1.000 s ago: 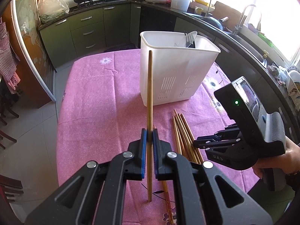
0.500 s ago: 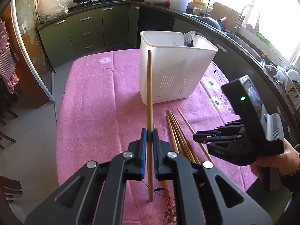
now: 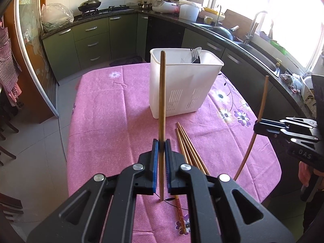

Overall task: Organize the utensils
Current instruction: 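Carry both chopsticks to the holder, drop them in and open both tools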

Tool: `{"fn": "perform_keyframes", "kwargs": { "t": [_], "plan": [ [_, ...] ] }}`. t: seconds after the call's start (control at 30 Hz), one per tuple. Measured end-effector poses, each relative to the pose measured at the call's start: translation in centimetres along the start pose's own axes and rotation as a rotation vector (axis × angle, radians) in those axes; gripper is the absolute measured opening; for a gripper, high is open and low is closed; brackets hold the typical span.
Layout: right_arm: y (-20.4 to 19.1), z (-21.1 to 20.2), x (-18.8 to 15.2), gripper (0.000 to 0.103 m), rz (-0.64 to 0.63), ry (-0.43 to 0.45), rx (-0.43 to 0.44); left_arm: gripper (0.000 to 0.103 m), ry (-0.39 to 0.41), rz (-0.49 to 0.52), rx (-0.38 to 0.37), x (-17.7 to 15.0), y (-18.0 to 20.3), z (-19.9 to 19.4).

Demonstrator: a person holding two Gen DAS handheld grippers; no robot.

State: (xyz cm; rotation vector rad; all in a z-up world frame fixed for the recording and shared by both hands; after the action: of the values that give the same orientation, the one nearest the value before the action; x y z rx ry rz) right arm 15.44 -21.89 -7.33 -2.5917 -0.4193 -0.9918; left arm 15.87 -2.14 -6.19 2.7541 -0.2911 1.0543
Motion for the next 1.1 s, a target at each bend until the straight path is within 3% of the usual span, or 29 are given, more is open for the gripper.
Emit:
{"fn": "perform_keyframes", "kwargs": {
  "t": [0.37,0.77,0.93,1.1],
  "plan": [
    [-1.0,-1.9,0.0,0.007,-0.026,0.044,0.0,0.007,0.001,0.017,0.001,0.4,0.3,-0.1],
    [-0.5,-1.7,3.1,0.007,-0.013,0.094,0.008,0.007,0.026,0.018,-0.026,2.7,1.1,0.1],
    [0.0,-4.4,6.6,0.007,0.005,0.173,0.027,0.007,0.077,0.043,-0.034,5.7,2.1,-1.6],
    [1.0,-8.5,11.6,0.007,0.019,0.3,0.005,0.007,0.176,0.04,-0.052,11.1,2.8,-4.5]
  ]
}}
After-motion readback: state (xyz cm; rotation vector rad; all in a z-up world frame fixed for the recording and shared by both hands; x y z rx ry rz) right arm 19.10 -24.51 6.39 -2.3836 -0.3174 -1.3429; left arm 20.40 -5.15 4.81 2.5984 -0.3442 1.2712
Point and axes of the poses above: each gripper's, at about its wrist camera, not at the fingertips, and z roughly the way its jaws point, y to its right, x to its top, the point moved 6 cm from there along z, roughly the way its jaws point, and after that the axes turned 4 degrees about y, right-handed, at the moved point
